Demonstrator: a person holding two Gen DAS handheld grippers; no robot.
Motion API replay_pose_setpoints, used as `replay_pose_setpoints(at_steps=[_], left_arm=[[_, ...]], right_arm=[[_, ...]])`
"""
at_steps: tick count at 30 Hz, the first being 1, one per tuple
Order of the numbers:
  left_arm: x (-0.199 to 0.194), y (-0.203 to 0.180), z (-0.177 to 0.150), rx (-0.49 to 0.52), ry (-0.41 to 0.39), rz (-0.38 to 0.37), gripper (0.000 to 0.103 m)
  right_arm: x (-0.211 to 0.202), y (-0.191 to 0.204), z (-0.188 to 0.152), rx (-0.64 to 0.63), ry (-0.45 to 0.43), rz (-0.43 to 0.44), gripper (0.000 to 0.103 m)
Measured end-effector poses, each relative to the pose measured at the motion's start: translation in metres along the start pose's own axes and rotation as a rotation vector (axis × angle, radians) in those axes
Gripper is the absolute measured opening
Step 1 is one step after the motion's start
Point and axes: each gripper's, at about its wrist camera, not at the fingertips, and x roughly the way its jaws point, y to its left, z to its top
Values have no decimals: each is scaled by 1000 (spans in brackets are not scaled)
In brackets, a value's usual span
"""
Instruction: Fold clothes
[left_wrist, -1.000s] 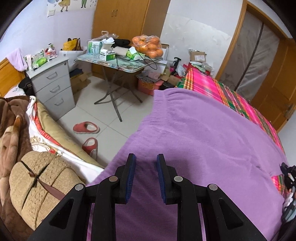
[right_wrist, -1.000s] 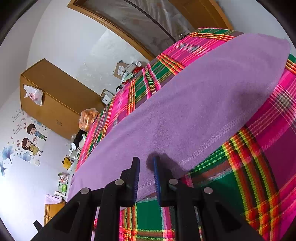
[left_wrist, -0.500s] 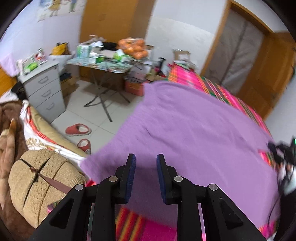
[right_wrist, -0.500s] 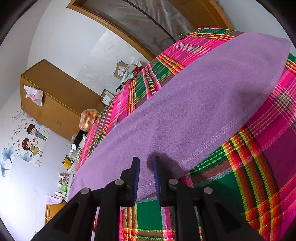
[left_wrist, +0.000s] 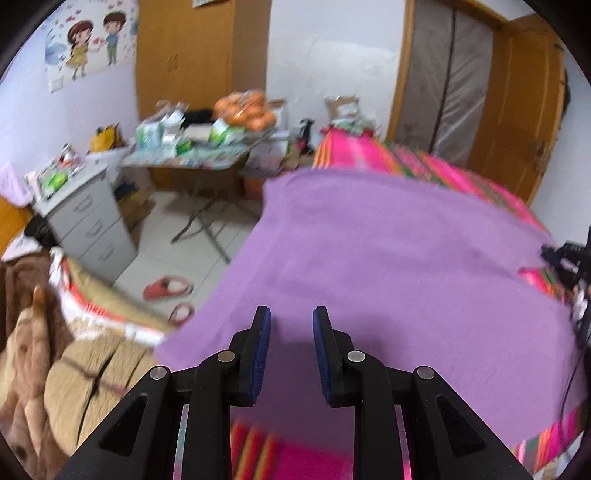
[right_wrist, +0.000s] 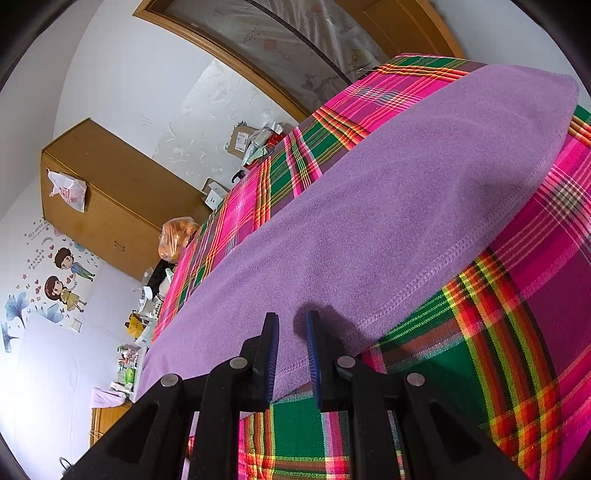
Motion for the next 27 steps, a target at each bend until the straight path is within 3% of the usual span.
replay_pose_setpoints(at_steps=[3,7,13,20,27], left_arm=[[23,-15,27,6,10,-54,24],[59,-35,52,24,42,-67,24],[104,-44,58,-1,114,-48,24],[93,-52,60,-1,91,20,25],[59,-84,52,18,16,-29,25]], right_arm=[[-1,-1,0,3,0,6,15],[-1,-1,1,4,0,8,15],[-1,-2,1,5,1,10,15],[-1,0,1,5,1,10,15],[-1,-1,1,7,0,12,15]])
